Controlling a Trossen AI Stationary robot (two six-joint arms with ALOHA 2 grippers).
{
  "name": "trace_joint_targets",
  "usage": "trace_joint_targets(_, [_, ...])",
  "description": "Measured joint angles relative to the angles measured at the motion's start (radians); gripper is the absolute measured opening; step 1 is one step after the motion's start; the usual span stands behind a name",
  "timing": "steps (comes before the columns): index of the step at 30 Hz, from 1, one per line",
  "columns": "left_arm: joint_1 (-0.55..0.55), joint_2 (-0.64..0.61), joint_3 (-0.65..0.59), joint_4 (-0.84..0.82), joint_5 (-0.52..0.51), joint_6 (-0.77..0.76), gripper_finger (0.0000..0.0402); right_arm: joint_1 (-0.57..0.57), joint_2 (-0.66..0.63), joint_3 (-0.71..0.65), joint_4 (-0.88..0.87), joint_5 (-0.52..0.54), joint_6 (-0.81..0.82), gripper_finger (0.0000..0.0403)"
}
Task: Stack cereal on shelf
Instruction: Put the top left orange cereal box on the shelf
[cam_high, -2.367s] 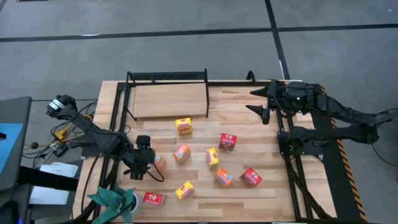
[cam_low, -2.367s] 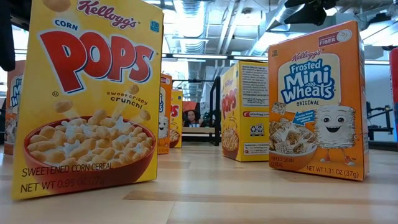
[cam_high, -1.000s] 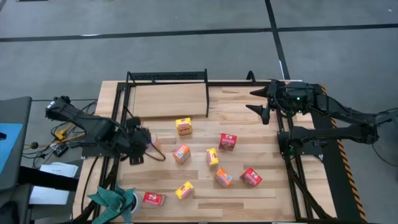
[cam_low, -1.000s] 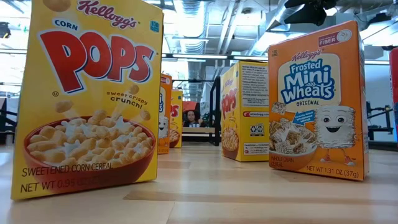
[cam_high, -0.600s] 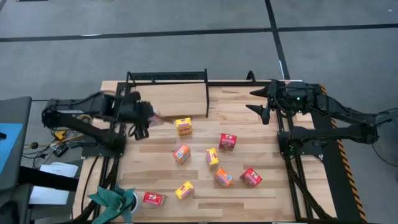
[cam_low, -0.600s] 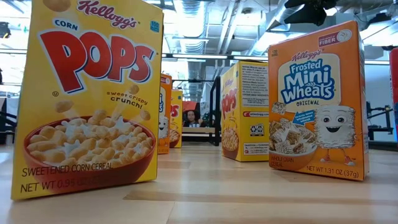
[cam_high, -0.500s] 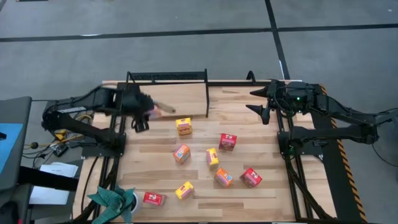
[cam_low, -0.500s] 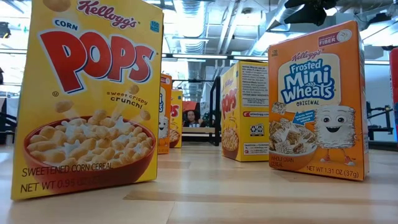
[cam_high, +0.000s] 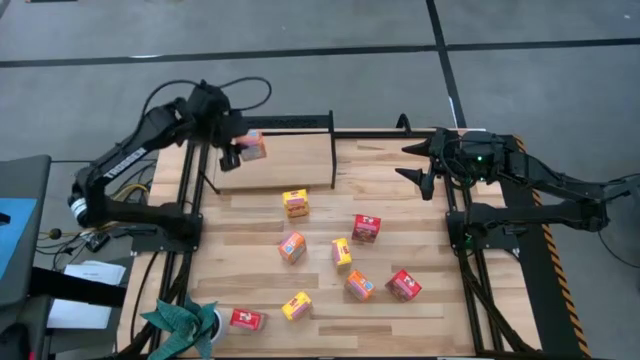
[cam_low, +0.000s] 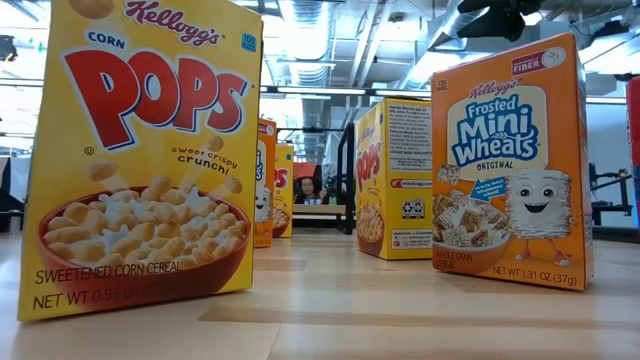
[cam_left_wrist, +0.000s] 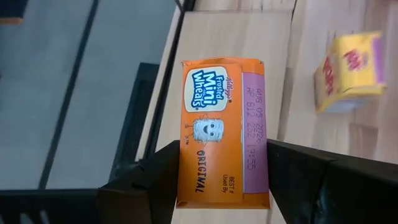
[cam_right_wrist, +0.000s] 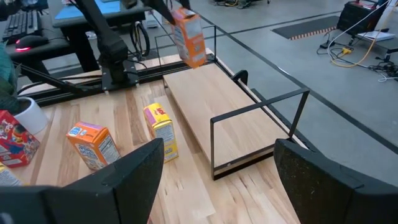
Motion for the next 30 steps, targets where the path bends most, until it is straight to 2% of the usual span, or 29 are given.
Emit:
trace_joint_targets(7, [0.15, 0.103, -0.015, 0.019, 0.033, 0.09, 0.0197, 0.0, 0.0, 0.0, 0.0, 0.0, 0.0, 0.0327])
trace_joint_targets(12, [0.214, 0.189, -0.015, 0.041, 0.058, 0.073, 0.0197, 0.0, 0.0, 0.0, 0.0, 0.0, 0.0, 0.0325])
trace_joint_targets(15, [0.247, 0.234, -0.015, 0.038, 0.121, 0.122, 0.0197, 0.0, 0.0, 0.0, 0.0, 0.0, 0.0, 0.0327])
trace_joint_targets(18, [0.266, 0.277, -0.015, 0.041, 0.121, 0.162, 0.0197, 0.0, 0.0, 0.0, 0.0, 0.0, 0.001, 0.0327])
trace_joint_targets(21, [0.292, 0.29, -0.015, 0.047, 0.123, 0.194, 0.0197, 0.0, 0.0, 0.0, 0.0, 0.0, 0.002, 0.0325])
trace_joint_targets(30, [0.323, 0.273, -0.015, 0.13, 0.146, 0.131, 0.0197, -0.027, 0.0, 0.0, 0.0, 0.0, 0.001, 0.0329])
